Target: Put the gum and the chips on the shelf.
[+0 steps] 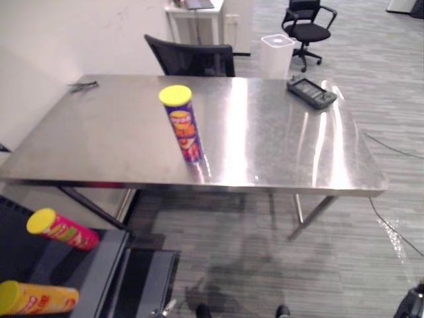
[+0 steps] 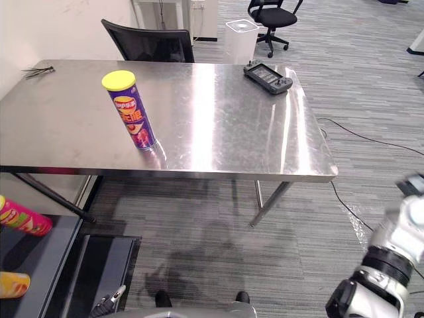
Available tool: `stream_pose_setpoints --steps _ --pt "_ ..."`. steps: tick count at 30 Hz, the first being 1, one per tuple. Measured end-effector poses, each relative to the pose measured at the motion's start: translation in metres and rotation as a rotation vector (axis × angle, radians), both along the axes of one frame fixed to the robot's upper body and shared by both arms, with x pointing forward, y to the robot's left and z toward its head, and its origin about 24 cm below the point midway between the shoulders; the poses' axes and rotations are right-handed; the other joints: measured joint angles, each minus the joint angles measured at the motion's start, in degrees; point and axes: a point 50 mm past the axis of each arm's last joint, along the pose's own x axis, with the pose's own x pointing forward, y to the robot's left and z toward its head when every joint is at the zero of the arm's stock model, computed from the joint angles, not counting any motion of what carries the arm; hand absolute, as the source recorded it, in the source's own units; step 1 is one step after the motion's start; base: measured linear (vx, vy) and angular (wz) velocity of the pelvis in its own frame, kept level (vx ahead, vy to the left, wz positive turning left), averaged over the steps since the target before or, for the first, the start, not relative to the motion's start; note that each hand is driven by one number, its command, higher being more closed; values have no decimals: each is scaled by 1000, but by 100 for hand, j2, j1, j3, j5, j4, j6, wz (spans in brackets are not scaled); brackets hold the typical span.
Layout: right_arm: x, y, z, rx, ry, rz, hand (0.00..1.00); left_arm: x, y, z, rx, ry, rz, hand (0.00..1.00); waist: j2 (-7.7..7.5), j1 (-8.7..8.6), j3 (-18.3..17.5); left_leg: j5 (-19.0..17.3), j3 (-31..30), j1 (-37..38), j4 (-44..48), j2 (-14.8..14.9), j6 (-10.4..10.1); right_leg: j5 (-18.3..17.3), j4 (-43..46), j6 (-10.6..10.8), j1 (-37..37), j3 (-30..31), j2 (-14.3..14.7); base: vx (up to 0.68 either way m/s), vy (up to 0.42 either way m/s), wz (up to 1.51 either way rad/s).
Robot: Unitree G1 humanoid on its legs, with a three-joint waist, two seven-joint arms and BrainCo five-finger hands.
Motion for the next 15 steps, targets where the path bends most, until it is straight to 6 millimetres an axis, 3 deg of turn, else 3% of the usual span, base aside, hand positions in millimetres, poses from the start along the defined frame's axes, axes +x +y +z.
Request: stream_pose_setpoints --steps 2,3,5,8,10,15 --pt "36 43 10 -138 51 264 0 1 0 1 0 -9 -37 0 -28 146 -9 49 -64 1 1 -8 72 0 -70 0 73 -92 0 5 -19 12" --pt "44 56 12 -173 64 331 0 1 0 1 -4 -9 -40 0 -28 160 -9 54 -109 1 1 -13 78 0 -78 0 103 -133 1 18 -20 26" --pt "64 98 15 -283 102 554 0 1 -1 1 -7 -7 -58 0 -41 344 -13 60 -198 11 8 -26 87 1 -147 1 216 -258 0 28 -12 24" --pt "80 135 10 -311 114 723 0 -4 -2 0 -14 5 -58 0 -41 470 -13 67 -321 14 18 -34 95 1 -169 1 307 -392 1 38 -11 21" --pt "92 171 3 -325 135 872 0 -12 -2 -1 -20 29 -54 0 -41 566 -13 67 -342 23 20 -38 96 3 -172 1 329 -432 1 40 -7 9" --pt "107 223 -22 -319 248 1074 0 -15 -3 -2 -23 41 -51 0 -41 697 -11 66 -457 105 -5 -32 93 27 -228 -23 508 -564 25 28 -11 10"
